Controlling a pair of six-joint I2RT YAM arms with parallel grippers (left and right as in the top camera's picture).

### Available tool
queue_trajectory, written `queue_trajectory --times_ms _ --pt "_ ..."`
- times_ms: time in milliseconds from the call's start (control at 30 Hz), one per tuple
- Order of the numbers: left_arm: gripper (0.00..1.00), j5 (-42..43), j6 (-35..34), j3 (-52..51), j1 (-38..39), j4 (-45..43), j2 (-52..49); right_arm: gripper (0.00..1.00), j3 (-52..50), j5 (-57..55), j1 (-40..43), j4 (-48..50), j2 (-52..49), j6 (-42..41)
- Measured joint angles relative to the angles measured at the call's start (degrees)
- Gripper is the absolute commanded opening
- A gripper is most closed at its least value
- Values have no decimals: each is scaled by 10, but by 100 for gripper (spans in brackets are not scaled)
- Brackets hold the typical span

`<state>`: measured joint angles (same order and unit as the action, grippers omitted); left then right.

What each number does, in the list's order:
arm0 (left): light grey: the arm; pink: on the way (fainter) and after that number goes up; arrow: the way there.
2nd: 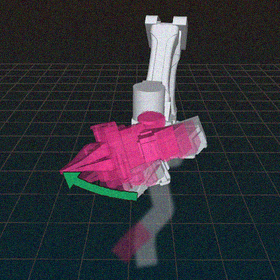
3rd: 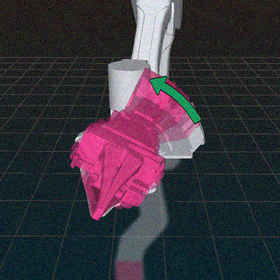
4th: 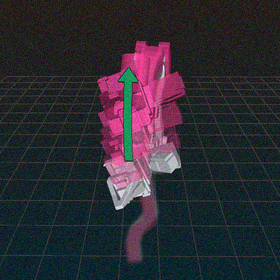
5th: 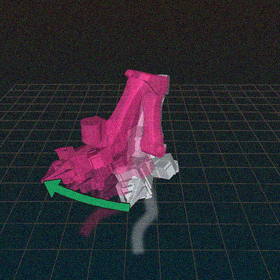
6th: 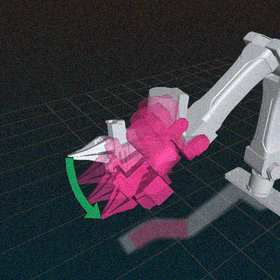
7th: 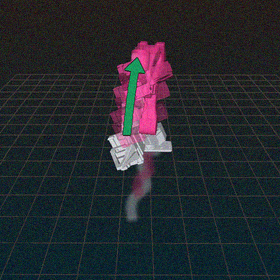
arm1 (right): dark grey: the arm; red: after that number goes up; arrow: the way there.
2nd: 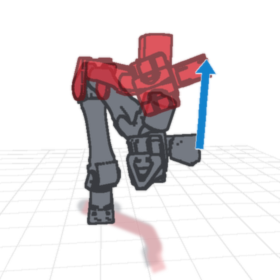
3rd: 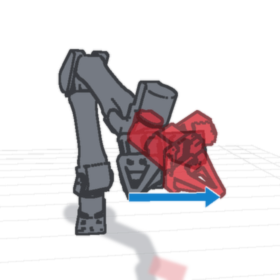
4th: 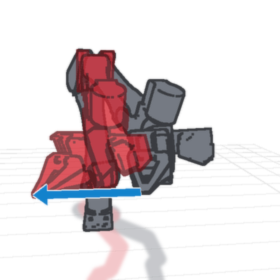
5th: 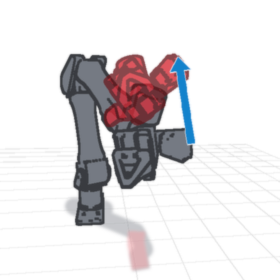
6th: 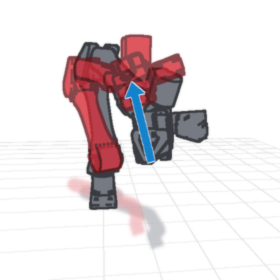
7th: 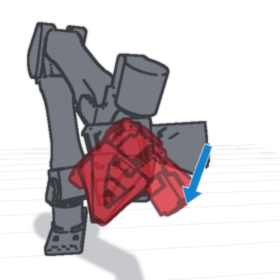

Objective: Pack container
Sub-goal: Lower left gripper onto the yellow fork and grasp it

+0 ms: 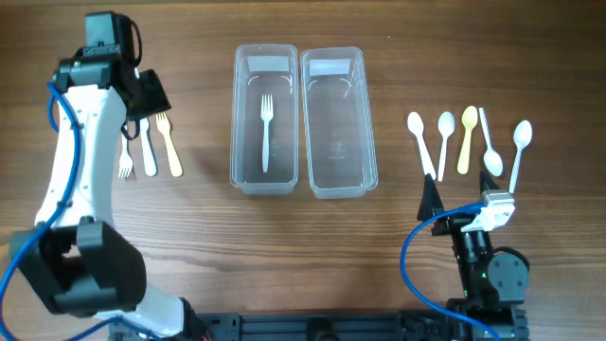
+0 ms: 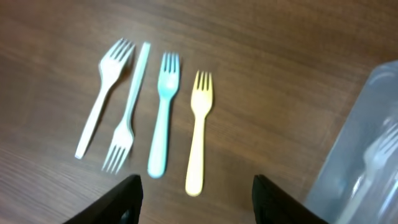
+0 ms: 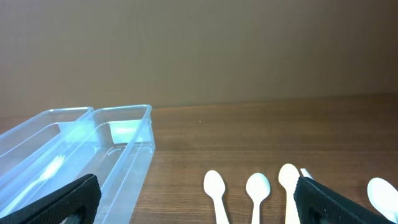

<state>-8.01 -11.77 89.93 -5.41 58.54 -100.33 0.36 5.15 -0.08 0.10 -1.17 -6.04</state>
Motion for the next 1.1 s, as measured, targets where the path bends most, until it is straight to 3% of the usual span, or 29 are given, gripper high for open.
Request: queue_trajectory --times_ms 133,267,633,900,1033,1100 --pt "43 16 13 -31 0 -44 -29 100 0 0 0 0 0 0" --pt "44 26 17 -47 -1 -62 -77 100 0 0 0 0 0 0" --pt "65 41 21 -51 -8 -113 -178 100 0 0 0 0 0 0" --pt "75 113 30 -54 -79 -150 -179 100 0 0 0 0 0 0" --pt "75 143 52 -69 -85 -150 -179 100 0 0 0 0 0 0" --pt "69 151 56 -69 -83 -151 -179 100 0 0 0 0 0 0"
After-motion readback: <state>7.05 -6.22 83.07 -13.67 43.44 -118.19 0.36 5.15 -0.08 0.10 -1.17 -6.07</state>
